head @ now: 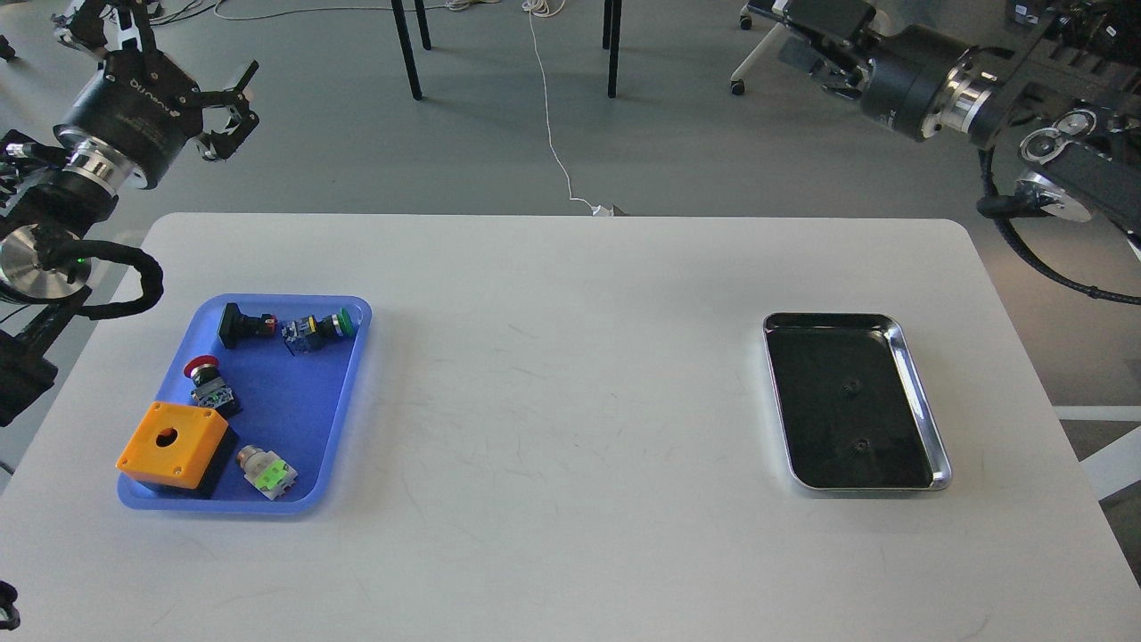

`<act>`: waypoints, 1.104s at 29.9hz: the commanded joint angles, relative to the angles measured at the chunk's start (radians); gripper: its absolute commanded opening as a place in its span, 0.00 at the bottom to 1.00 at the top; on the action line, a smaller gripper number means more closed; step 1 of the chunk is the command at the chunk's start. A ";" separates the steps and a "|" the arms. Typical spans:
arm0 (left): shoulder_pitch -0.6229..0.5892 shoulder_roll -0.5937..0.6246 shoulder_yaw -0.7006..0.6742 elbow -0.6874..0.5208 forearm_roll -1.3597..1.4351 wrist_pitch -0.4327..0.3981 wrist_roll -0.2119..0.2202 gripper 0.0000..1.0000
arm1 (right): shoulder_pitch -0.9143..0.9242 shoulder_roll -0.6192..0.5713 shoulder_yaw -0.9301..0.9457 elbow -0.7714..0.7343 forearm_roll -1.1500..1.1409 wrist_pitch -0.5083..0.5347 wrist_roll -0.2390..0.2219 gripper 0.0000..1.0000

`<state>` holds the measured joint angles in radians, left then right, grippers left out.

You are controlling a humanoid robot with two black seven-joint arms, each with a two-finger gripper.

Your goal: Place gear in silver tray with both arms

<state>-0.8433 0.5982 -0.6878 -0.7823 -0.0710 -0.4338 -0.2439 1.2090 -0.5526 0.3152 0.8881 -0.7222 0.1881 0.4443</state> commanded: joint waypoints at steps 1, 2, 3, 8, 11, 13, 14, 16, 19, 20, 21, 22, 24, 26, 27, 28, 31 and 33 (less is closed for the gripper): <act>-0.010 -0.043 -0.003 0.029 -0.001 0.000 0.000 0.98 | -0.051 0.046 0.123 -0.035 0.104 -0.035 -0.003 0.99; -0.013 -0.060 -0.003 0.031 -0.001 0.004 0.000 0.98 | -0.060 0.065 0.151 -0.055 0.159 -0.036 -0.003 0.99; -0.016 -0.076 -0.004 0.032 -0.003 0.007 0.000 0.98 | -0.063 0.085 0.171 -0.079 0.215 -0.036 -0.004 0.99; -0.019 -0.129 -0.010 0.034 -0.012 0.010 0.000 0.98 | -0.063 0.161 0.240 -0.193 0.511 -0.035 -0.015 0.99; -0.025 -0.169 -0.041 0.032 -0.016 0.003 0.000 0.98 | -0.066 0.171 0.255 -0.233 0.663 -0.030 -0.018 0.99; -0.022 -0.187 -0.071 0.034 -0.016 0.006 0.000 0.98 | -0.069 0.172 0.257 -0.241 0.766 -0.027 -0.021 0.99; -0.019 -0.192 -0.082 0.034 -0.016 0.007 0.000 0.98 | -0.075 0.172 0.257 -0.242 0.815 -0.026 -0.027 0.99; -0.014 -0.204 -0.098 0.035 -0.016 0.010 0.000 0.98 | -0.097 0.172 0.265 -0.241 0.900 -0.021 -0.036 0.99; -0.016 -0.231 -0.099 0.052 -0.016 0.010 0.000 0.98 | -0.130 0.172 0.309 -0.241 0.966 0.007 -0.055 0.99; -0.014 -0.241 -0.101 0.054 -0.016 0.010 0.000 0.98 | -0.147 0.172 0.332 -0.241 0.977 0.020 -0.062 0.99; -0.013 -0.241 -0.102 0.054 -0.016 0.010 0.000 0.98 | -0.161 0.172 0.356 -0.239 0.978 0.027 -0.065 0.99; -0.008 -0.239 -0.102 0.054 -0.016 0.010 0.000 0.98 | -0.175 0.172 0.386 -0.239 0.978 0.033 -0.068 0.99; -0.006 -0.236 -0.110 0.054 -0.016 0.007 0.000 0.98 | -0.190 0.174 0.432 -0.239 0.980 0.036 -0.082 0.99; -0.005 -0.232 -0.113 0.057 -0.016 0.003 0.000 0.98 | -0.201 0.175 0.473 -0.239 0.986 0.037 -0.114 0.99; -0.005 -0.232 -0.113 0.057 -0.016 0.001 0.002 0.98 | -0.209 0.180 0.490 -0.239 0.986 0.039 -0.124 0.99; -0.005 -0.232 -0.113 0.057 -0.016 0.000 0.002 0.98 | -0.218 0.187 0.507 -0.239 0.986 0.043 -0.133 0.99; -0.006 -0.236 -0.111 0.058 -0.016 0.000 0.002 0.98 | -0.241 0.210 0.541 -0.239 0.986 0.048 -0.136 0.99; -0.006 -0.236 -0.111 0.060 -0.016 0.004 0.002 0.98 | -0.241 0.218 0.545 -0.239 0.985 0.047 -0.133 0.99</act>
<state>-0.8487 0.3643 -0.8006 -0.7244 -0.0875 -0.4335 -0.2425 0.9734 -0.3485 0.8458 0.6490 0.2636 0.2346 0.3105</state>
